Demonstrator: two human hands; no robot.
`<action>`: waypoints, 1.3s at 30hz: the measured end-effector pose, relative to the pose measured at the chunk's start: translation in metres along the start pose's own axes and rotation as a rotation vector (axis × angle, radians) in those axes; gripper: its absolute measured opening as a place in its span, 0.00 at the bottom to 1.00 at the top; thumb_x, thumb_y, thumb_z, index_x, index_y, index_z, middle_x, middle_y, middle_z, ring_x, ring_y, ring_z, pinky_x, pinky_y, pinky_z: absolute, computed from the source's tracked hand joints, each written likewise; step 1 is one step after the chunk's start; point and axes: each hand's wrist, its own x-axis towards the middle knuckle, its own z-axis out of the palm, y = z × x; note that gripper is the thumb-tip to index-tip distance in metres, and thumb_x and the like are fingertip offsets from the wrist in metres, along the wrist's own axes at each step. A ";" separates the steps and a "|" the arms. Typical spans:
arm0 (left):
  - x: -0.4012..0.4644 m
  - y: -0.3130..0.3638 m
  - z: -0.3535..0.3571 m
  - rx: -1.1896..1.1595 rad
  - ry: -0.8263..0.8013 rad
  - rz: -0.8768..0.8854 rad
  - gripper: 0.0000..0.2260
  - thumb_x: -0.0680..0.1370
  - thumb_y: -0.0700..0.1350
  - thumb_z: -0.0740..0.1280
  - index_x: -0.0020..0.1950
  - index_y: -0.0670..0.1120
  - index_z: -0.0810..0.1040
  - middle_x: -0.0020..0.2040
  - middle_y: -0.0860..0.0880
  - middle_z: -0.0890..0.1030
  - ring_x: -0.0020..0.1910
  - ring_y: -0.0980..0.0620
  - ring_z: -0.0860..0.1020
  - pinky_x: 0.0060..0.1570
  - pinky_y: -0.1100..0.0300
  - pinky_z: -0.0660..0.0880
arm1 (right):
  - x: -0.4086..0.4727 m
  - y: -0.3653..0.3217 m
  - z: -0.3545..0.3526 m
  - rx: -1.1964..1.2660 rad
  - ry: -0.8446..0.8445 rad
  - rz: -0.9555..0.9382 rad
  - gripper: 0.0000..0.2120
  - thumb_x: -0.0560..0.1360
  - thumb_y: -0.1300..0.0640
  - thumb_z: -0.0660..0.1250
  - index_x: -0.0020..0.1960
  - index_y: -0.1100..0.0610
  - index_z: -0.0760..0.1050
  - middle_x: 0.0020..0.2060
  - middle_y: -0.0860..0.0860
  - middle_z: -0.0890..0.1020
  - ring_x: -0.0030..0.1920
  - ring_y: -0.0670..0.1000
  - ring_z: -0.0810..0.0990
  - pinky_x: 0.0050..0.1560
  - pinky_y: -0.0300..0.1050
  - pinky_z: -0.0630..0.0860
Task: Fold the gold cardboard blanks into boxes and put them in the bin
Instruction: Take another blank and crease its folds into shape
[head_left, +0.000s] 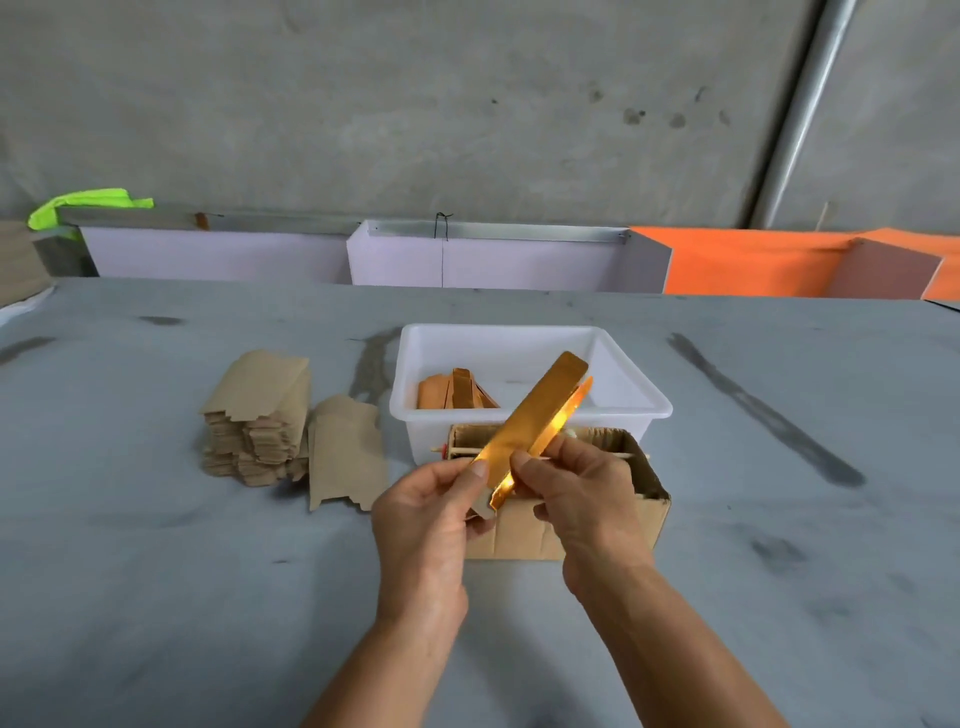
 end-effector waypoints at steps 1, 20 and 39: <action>0.006 0.003 0.001 0.023 0.000 0.034 0.08 0.72 0.36 0.71 0.35 0.45 0.82 0.32 0.48 0.83 0.32 0.51 0.79 0.28 0.62 0.76 | 0.008 -0.004 0.004 -0.006 0.012 -0.006 0.04 0.73 0.65 0.69 0.42 0.58 0.79 0.30 0.49 0.84 0.29 0.43 0.81 0.29 0.32 0.75; 0.089 -0.017 0.012 0.589 0.162 0.369 0.08 0.75 0.39 0.69 0.52 0.47 0.83 0.44 0.57 0.82 0.44 0.60 0.79 0.43 0.72 0.71 | 0.179 -0.005 0.064 -0.701 -0.164 0.055 0.14 0.71 0.72 0.64 0.54 0.60 0.73 0.45 0.57 0.80 0.42 0.55 0.80 0.32 0.39 0.74; 0.072 -0.012 -0.078 0.399 0.395 0.092 0.13 0.73 0.29 0.63 0.52 0.42 0.78 0.42 0.48 0.81 0.46 0.45 0.79 0.50 0.53 0.75 | 0.039 0.036 0.132 -0.939 -0.408 -0.396 0.18 0.72 0.69 0.59 0.31 0.51 0.61 0.28 0.50 0.69 0.32 0.52 0.66 0.32 0.38 0.64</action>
